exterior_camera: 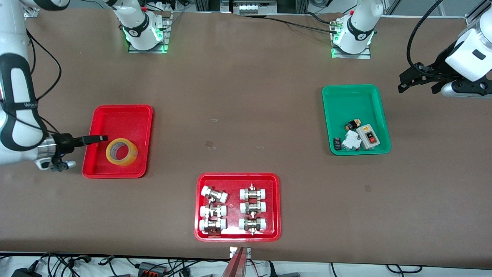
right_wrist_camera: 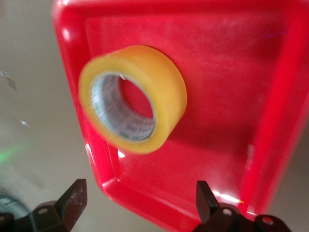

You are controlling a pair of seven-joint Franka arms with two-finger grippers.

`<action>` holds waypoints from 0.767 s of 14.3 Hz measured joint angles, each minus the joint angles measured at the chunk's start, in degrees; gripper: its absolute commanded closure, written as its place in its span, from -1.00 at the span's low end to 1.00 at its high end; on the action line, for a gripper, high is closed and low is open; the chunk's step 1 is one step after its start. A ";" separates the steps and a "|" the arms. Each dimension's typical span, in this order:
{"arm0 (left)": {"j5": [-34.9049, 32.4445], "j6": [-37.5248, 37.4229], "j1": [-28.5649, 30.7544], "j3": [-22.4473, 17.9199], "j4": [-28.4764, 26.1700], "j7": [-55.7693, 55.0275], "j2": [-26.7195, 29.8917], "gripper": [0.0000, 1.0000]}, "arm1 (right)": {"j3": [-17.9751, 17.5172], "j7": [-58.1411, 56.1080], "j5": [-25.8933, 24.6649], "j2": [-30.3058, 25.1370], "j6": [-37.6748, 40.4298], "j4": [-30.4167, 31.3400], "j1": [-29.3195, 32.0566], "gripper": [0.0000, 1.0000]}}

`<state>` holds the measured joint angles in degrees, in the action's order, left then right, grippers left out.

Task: Left arm passes tape to right arm into tray
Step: 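Lower the tape into the empty red tray with the right gripper, then open the right gripper and raise it away from the tape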

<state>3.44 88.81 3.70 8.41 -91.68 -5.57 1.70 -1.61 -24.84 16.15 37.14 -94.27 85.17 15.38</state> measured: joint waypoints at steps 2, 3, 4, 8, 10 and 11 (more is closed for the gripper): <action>-0.36 -0.25 0.00 0.00 0.02 0.00 0.00 -1.00 | -0.13 5.73 -3.56 -5.64 0.65 -0.63 -2.56 -1.00; -0.42 -0.28 0.00 0.00 0.02 0.00 0.00 -1.00 | -0.24 9.14 -5.32 -8.28 1.56 -1.10 -4.05 -1.00; -0.45 -0.29 0.01 0.00 0.03 0.00 0.00 -1.00 | -0.39 12.64 -7.39 -10.39 2.57 -1.78 -5.62 -1.00; -0.48 -0.32 0.01 -0.01 0.05 0.00 0.00 -1.00 | -0.63 22.10 -15.74 -15.10 5.20 -6.65 -12.40 -1.00; -0.48 -0.36 0.01 -0.01 0.06 0.00 0.00 -1.00 | -0.63 22.49 -16.89 -17.11 5.61 -8.96 -13.68 -1.00; -0.48 -0.37 0.01 -0.01 0.06 0.00 0.00 -1.00 | -0.42 22.49 -16.92 -17.98 6.24 -10.03 -13.61 -1.00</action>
<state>2.96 88.44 3.71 8.40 -91.62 -5.57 1.70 -2.03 -2.34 -0.76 19.16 -88.03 75.14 1.77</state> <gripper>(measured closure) 0.000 0.000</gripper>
